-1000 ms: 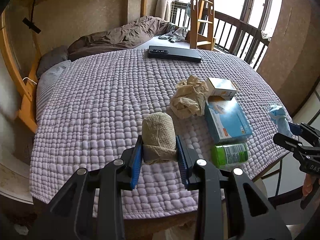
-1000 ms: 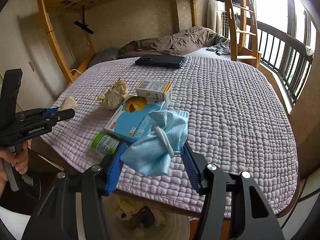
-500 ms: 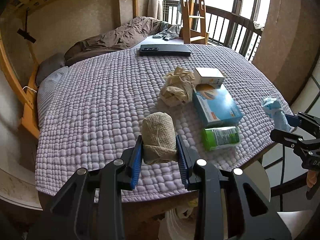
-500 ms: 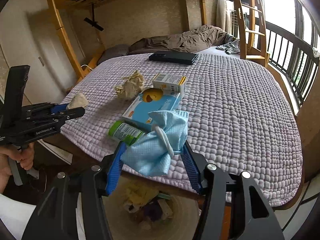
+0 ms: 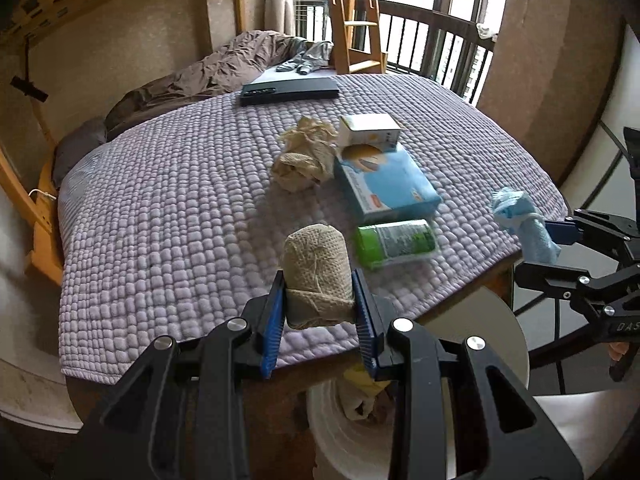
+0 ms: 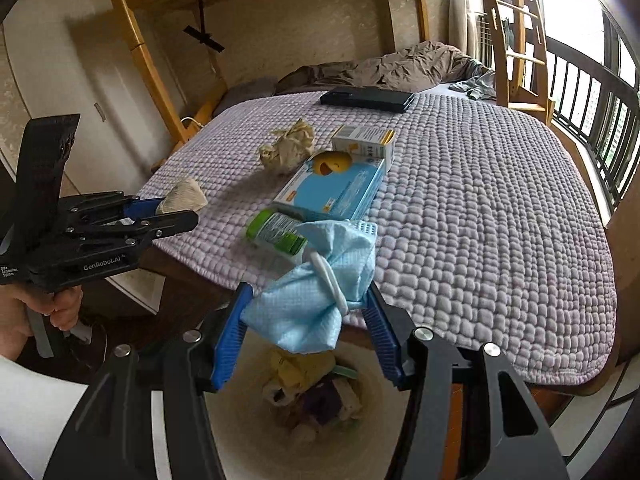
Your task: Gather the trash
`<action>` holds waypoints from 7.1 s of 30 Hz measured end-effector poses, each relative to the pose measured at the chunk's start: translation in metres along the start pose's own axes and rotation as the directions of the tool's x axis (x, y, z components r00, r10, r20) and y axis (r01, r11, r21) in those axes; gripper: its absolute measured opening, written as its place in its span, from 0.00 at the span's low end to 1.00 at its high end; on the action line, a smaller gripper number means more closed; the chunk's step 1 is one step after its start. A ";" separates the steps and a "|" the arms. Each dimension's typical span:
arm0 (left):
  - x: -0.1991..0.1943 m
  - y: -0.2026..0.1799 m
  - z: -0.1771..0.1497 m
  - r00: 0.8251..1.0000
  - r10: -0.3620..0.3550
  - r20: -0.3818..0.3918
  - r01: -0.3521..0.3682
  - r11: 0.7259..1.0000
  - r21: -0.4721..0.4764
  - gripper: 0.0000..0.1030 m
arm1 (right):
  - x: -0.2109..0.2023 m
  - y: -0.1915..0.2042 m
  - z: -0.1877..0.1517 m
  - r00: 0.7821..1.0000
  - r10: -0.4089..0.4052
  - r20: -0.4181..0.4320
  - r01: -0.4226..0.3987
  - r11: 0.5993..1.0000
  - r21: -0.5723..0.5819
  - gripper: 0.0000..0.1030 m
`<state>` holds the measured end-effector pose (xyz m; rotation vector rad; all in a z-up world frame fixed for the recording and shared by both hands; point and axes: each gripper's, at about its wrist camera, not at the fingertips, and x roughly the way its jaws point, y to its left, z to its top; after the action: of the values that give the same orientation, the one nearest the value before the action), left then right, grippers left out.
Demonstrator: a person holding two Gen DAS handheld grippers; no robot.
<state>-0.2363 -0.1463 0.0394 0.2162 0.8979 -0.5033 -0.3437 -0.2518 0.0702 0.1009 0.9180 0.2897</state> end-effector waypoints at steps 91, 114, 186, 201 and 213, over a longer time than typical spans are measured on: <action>0.102 -0.083 -0.090 0.929 -0.113 -0.354 0.205 0.950 0.234 0.33 | 0.114 0.018 -0.095 0.951 0.007 -0.308 -0.002 1.000 0.015 0.54; 0.078 -0.082 -0.085 0.953 -0.125 -0.276 0.204 0.938 0.280 0.75 | 0.087 0.012 -0.085 0.971 -0.063 -0.231 0.068 0.998 0.012 0.78; 0.092 0.024 0.077 0.994 -0.092 0.065 0.092 0.996 0.007 0.53 | 0.111 -0.059 0.134 0.995 -0.081 0.060 0.069 0.981 0.180 0.69; 0.048 0.003 0.035 0.992 -0.101 0.072 0.099 0.995 0.023 0.53 | 0.056 -0.044 0.087 0.995 -0.075 0.072 0.062 0.983 0.174 0.69; 0.028 -0.002 0.012 0.992 -0.112 0.058 0.111 0.994 0.009 0.53 | 0.028 -0.035 0.049 0.996 -0.070 0.060 0.057 0.980 0.193 0.69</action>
<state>-0.2145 -0.1619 0.0247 0.1562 0.8547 -0.6131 -0.2814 -0.2750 0.0714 0.2564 0.8797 0.1373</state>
